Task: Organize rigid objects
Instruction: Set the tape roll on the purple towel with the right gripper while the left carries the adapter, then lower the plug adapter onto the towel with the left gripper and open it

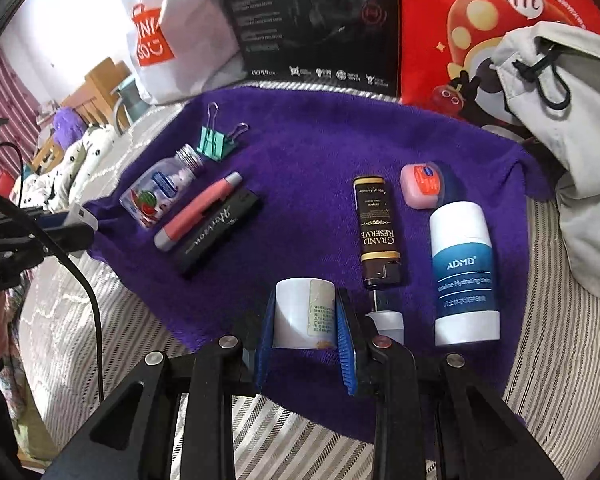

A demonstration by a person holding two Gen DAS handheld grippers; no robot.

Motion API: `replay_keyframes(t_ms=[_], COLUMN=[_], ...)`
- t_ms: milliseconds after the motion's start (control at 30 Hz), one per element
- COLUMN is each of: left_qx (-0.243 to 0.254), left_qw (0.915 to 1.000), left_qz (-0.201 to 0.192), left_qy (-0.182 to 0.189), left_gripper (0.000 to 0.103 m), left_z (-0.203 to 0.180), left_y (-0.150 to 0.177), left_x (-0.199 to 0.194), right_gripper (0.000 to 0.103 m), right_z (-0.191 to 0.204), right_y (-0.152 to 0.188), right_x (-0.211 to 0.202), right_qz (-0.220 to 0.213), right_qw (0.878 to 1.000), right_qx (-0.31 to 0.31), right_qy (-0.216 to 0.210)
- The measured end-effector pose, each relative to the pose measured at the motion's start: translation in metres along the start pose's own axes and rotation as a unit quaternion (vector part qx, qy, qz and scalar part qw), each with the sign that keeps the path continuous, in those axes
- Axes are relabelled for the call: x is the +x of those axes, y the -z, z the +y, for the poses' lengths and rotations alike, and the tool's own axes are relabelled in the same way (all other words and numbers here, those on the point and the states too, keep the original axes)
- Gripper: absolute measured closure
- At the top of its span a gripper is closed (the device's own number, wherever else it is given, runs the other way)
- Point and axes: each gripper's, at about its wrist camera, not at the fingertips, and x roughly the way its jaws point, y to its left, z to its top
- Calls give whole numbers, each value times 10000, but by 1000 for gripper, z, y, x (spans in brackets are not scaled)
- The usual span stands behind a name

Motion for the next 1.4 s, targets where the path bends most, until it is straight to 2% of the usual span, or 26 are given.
replay_keyframes(t_ms=[367,433,500,633,767,1133,1400], left_qx=[-28,2,26,76,148,173,391], left_qw=[10000,10000,10000,9999,9998,9996,9987], left_qz=[61,53,56,65,66,96,169], left_qy=[44,63,68,64,76,221,281], left_gripper=[77,77,77,77,77,77,77], left_z=[6,4,2,-2,-7,-17,-37], left_y=[-6,-8,-10,-14,-15,-23,-36], left_x=[14,14,15,15,15,25,43], right_gripper=[74,72,63,61,54,54,54], right_z=[1,2,1,0,-6,-14,-22], right_y=[3,2,2,2,5,18,31], right_x=[5,5,5,4,-1,-36,-55], right_qz=[10,43,85,100,133,-72,-183], right_qw=[9999,9999,9999,9998,9998,9998,9994], right_qx=[-99,-99,-87,-114,49,146,297], right_qy=[85,52,-60,-161,-142,-111,-72])
